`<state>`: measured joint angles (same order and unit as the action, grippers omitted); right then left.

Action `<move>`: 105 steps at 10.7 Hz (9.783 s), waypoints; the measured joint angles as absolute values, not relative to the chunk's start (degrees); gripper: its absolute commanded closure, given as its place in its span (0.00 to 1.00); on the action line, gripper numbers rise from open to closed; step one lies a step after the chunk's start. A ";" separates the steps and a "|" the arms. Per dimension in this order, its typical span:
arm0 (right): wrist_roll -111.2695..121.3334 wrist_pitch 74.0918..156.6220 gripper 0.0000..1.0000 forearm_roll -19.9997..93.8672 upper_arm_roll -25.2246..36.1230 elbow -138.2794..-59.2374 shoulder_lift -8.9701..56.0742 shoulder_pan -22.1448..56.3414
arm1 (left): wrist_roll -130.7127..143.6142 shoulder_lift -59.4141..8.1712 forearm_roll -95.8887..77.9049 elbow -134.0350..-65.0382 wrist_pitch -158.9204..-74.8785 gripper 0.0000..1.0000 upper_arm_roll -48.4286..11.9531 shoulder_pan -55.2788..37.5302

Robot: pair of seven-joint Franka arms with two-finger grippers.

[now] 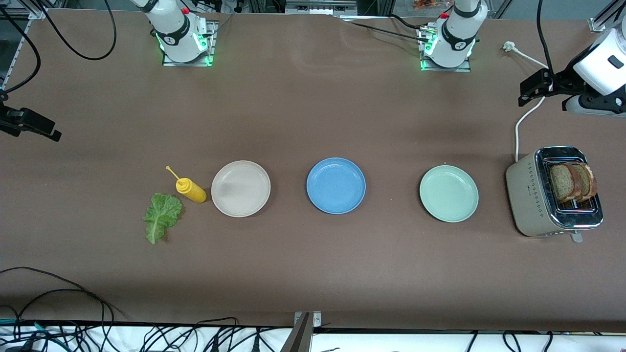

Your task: Make sandwich in blue plate with both arms

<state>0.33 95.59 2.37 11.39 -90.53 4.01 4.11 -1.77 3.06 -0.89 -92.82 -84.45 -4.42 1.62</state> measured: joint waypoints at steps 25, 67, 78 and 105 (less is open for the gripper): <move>0.33 95.59 0.00 2.37 11.39 -90.53 4.01 4.11 | -1.78 3.13 -0.89 -92.82 -84.18 0.00 -4.44 2.34; 0.33 95.59 0.00 2.37 11.43 -90.53 4.01 4.09 | -1.87 3.18 -0.89 -92.82 -84.16 0.00 -4.43 2.72; 0.33 95.57 0.00 2.37 11.70 -90.53 3.99 4.01 | -1.88 3.16 -0.89 -92.54 -84.08 0.00 -3.93 2.92; 0.35 94.48 0.00 2.37 11.81 -89.87 3.91 4.00 | -16.10 -26.12 4.43 -87.92 -105.92 0.19 -4.22 20.23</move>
<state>0.35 94.48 2.37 11.81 -89.87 3.91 4.00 -16.10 -26.12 4.43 -87.92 -105.92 -4.22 20.23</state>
